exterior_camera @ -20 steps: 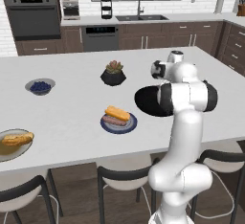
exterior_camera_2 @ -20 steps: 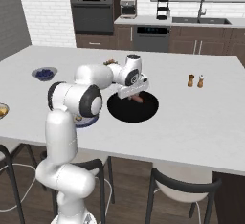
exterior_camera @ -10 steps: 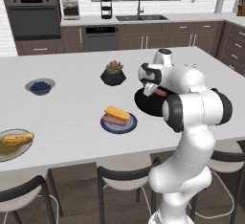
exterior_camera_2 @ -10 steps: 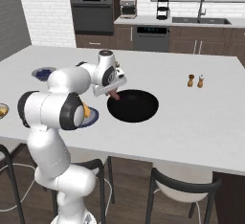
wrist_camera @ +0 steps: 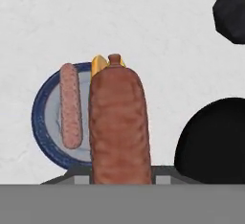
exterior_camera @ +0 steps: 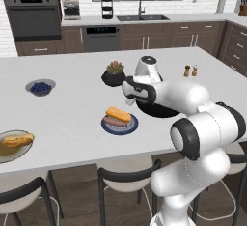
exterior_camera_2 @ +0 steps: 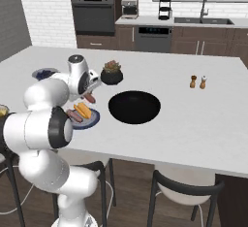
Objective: Place one bun and one sausage from the bowl on each plate.
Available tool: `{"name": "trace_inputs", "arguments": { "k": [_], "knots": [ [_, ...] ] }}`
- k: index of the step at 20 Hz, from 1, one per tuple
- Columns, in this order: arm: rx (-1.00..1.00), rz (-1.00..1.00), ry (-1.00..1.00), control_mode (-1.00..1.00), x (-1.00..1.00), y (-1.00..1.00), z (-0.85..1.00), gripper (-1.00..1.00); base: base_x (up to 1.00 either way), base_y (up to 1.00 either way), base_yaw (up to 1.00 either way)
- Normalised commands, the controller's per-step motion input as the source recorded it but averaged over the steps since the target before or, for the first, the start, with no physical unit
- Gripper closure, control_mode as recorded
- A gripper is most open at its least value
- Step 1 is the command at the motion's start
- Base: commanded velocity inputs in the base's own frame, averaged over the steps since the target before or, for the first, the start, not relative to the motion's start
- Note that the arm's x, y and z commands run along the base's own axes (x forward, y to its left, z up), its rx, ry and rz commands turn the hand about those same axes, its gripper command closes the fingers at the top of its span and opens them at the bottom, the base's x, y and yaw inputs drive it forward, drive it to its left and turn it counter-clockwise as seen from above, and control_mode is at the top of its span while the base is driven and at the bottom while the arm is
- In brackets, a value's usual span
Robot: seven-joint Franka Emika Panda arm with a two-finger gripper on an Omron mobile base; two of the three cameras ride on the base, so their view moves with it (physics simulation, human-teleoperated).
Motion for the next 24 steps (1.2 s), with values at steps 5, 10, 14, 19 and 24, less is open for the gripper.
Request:
{"name": "trace_inputs", "arguments": {
  "k": [5, 10, 14, 19, 24],
  "knots": [
    [0.00, 0.18, 0.00, -1.00, -0.36, 1.00, 0.11, 1.00, 0.00, 0.00, 0.00],
    [0.00, 0.21, 0.00, -1.00, -0.24, 1.00, 0.00, 1.00, 0.00, 0.00, 0.00],
    [0.00, 0.21, 0.00, -1.00, -0.18, 1.00, 0.03, 1.00, 0.00, 0.00, 0.00],
    [-0.02, 0.18, 0.00, -1.00, -0.03, 1.00, 0.01, 1.00, 0.00, 0.00, 0.00],
    [-0.04, 0.16, 0.00, -1.00, 0.00, 1.00, 0.00, 1.00, 0.00, 0.00, 0.00]
  ]
}}
